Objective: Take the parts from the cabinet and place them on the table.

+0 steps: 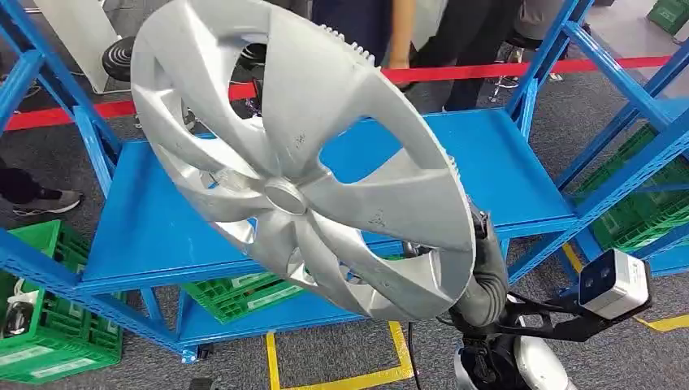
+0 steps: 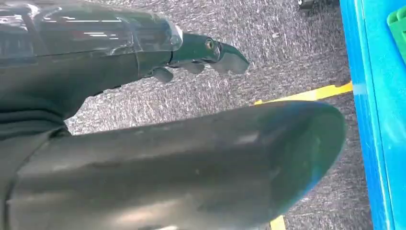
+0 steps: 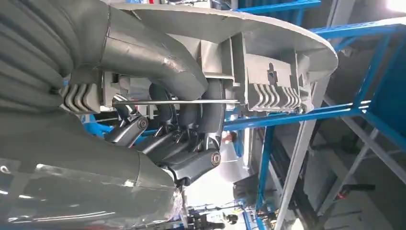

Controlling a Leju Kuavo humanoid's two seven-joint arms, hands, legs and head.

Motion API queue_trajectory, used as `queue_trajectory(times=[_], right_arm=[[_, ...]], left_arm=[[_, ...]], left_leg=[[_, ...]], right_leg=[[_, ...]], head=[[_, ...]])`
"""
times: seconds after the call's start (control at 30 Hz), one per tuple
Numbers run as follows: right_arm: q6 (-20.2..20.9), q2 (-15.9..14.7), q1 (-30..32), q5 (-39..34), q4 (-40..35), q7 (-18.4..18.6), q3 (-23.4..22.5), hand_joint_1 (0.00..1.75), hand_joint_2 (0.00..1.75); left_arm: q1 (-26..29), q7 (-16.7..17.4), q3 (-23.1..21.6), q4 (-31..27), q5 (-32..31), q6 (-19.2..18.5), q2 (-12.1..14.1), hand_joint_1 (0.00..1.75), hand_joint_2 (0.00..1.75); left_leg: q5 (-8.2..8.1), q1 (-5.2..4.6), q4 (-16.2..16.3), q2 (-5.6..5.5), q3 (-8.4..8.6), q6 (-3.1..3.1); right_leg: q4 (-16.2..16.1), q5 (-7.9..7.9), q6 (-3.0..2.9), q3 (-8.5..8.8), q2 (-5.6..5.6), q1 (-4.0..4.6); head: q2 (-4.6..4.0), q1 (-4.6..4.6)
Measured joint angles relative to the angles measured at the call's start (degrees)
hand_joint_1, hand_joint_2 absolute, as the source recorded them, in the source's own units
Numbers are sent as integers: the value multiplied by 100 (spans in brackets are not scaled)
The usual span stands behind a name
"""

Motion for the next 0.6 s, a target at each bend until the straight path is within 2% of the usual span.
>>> queue_trajectory(times=[0.4, 0.57, 0.6], right_arm=[[-168, 4, 280, 525, 138, -160, -20, 175, 175], [-262, 94, 452, 857, 184, -380, -33, 175, 175], [-278, 112, 491, 848, 186, -407, -53, 175, 175]], left_arm=[[0, -140, 4, 0, 284, 9, 81, 0, 0], [0, 109, 7, 0, 299, 2, 85, 0, 0], [-1, 138, 7, 0, 299, -4, 94, 0, 0]], left_leg=[[-1, 0, 0, -17, -4, 0], [-1, 0, 0, -21, -4, 0], [-19, -45, 33, -26, -16, 43]], right_leg=[[0, -2, -2, -1, -1, 0], [0, -2, -2, 0, -1, 0], [-56, 29, 48, 15, -7, -23]], head=[[0, 0], [0, 0], [0, -2]])
